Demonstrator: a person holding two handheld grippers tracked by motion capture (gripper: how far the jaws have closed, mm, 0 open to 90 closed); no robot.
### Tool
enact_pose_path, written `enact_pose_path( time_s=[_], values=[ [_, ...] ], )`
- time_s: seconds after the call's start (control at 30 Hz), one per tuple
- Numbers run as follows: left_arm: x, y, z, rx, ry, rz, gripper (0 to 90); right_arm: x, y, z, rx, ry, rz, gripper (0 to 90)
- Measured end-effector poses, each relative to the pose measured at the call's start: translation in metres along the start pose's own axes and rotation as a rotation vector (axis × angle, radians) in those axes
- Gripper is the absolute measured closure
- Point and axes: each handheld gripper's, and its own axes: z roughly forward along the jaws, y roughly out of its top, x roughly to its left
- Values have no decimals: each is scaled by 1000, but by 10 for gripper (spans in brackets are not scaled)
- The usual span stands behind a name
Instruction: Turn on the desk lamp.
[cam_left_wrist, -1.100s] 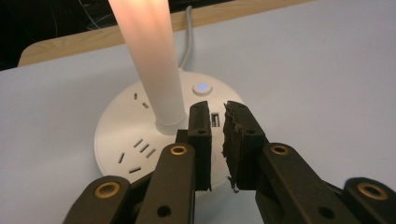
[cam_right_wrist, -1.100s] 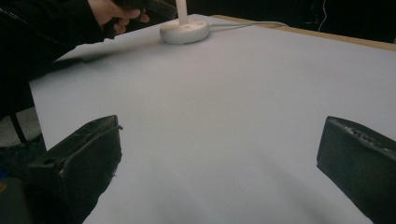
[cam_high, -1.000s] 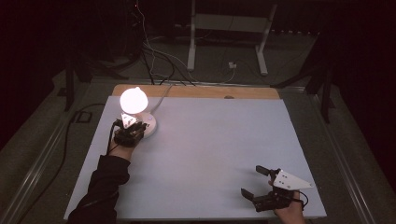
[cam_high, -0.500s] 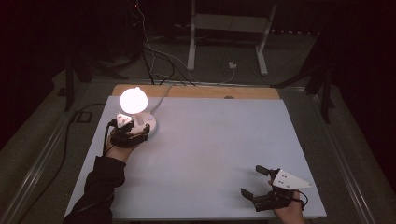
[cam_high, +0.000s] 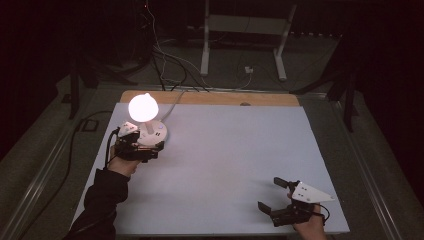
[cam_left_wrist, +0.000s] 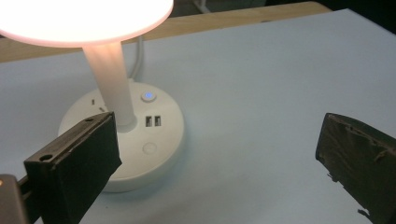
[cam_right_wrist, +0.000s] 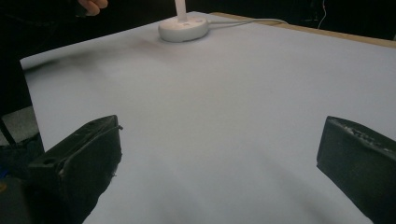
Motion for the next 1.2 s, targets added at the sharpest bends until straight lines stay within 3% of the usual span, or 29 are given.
enact_pose_path(
  time_s=[0.47,1.2],
  values=[
    [-4,-8,-19,-4,-98,53,3,0,1,1,-2,5,1,0],
    [-11,-43,-39,43,-112,97,3,1,1,1,-2,10,-1,0]
  ],
)
